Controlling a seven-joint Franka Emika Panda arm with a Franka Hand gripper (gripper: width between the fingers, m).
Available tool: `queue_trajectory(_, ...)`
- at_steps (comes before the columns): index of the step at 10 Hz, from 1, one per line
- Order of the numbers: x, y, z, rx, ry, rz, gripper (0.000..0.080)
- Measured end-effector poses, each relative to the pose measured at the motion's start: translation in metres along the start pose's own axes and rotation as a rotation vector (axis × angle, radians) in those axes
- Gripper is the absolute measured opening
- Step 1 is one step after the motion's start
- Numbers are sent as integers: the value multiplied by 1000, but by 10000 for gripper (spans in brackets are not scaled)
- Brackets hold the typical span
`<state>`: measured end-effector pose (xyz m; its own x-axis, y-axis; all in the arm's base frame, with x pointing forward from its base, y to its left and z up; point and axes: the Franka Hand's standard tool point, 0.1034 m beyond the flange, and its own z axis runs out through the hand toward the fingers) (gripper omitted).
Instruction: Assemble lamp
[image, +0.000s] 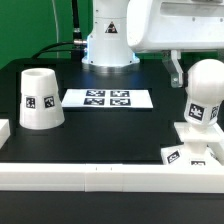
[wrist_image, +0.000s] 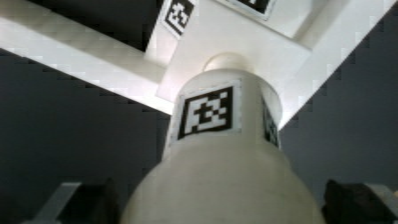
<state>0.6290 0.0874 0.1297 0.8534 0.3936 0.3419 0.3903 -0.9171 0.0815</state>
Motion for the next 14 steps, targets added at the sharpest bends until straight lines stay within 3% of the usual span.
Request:
queue_trajectory(2, -11, -3, 1, -6, 30, 16, 571)
queue_trajectory(5, -13, -5, 2, -30, 110, 15, 571)
queue_trajectory(8, -12, -5, 2, -32, 116, 13, 571)
queue_trajectory(10, -12, -5, 2, -32, 116, 12, 681)
queue_trajectory(14, -8, -3, -6, -33, 116, 9, 698)
